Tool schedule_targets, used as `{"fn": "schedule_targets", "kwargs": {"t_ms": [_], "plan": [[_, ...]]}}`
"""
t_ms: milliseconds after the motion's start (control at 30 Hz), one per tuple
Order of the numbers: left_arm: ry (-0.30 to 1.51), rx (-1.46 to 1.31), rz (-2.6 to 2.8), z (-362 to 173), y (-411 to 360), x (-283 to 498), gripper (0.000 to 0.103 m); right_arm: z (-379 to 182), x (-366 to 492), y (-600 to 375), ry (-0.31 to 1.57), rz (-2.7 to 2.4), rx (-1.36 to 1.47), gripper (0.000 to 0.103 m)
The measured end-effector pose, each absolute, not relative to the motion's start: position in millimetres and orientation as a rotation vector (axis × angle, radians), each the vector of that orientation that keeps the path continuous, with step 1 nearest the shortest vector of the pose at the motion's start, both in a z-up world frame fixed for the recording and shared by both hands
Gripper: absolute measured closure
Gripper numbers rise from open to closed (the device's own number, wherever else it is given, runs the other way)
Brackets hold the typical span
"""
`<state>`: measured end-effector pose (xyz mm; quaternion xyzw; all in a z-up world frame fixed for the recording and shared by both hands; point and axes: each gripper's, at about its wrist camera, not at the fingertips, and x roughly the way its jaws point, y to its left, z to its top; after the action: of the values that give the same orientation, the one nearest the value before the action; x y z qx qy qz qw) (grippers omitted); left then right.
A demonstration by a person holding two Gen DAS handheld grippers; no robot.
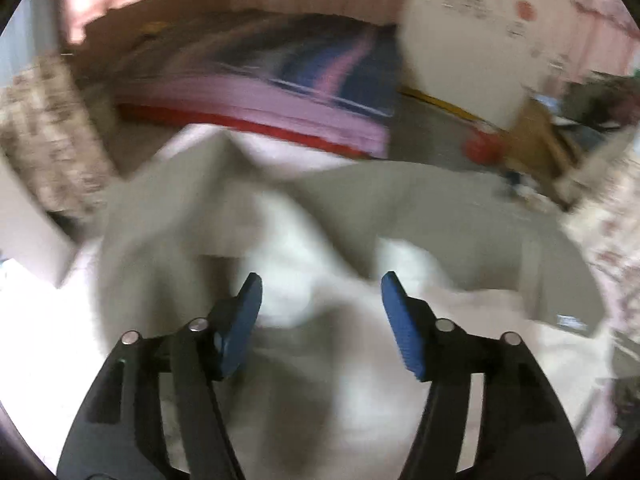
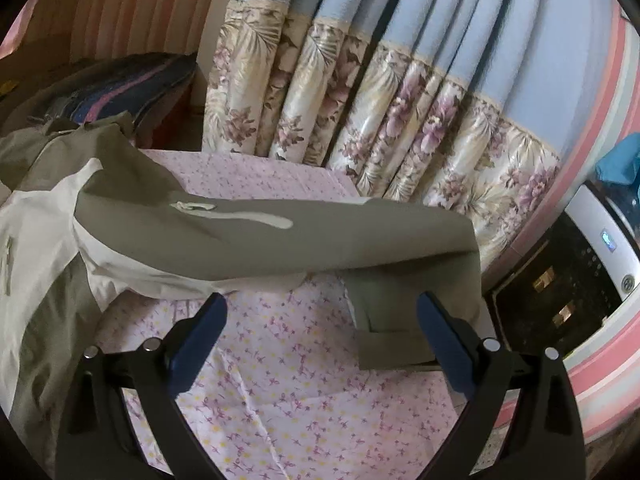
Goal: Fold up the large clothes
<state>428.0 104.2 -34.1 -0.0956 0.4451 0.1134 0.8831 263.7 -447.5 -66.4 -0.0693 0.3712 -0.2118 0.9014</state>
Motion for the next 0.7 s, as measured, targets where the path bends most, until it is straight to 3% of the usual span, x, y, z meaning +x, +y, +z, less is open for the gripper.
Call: {"fn": "schedule_targets", "kwargs": {"t_ms": [67, 233, 267, 300, 333, 400, 467, 700], "plan": [[0.936, -0.163, 0.32, -40.4, 137.7, 409.1, 0.024, -68.2, 264.9, -446.4, 0.773, -0.437, -0.133, 0.007], [0.947, -0.036, 0.466, -57.5, 179.5, 387.5, 0.018, -73.0, 272.2, -433.0, 0.783, -0.416, -0.14, 0.007], [0.971, -0.035, 0.457, -62.0, 184.3, 391.2, 0.024, -73.2, 273.7, -429.1, 0.785, -0.408, -0.143, 0.007], [1.0, -0.047, 0.432, -69.1, 184.4, 395.3, 0.037, -72.6, 275.4, -424.1, 0.784, -0.398, -0.147, 0.007], [1.046, -0.081, 0.375, -80.0, 189.7, 396.0, 0.072, -70.9, 276.6, -418.8, 0.779, -0.389, -0.155, 0.007], [1.087, -0.112, 0.333, -87.8, 192.4, 408.3, 0.094, -66.0, 277.2, -409.2, 0.762, -0.378, -0.176, 0.007], [1.069, -0.145, 0.29, -80.5, 193.2, 414.5, 0.098, -60.3, 276.4, -401.7, 0.744, -0.374, -0.202, 0.007], [0.863, -0.294, -0.015, 41.8, 155.0, 423.4, 0.099, -45.0, 275.9, -405.2, 0.699, -0.379, -0.188, 0.007]]}}
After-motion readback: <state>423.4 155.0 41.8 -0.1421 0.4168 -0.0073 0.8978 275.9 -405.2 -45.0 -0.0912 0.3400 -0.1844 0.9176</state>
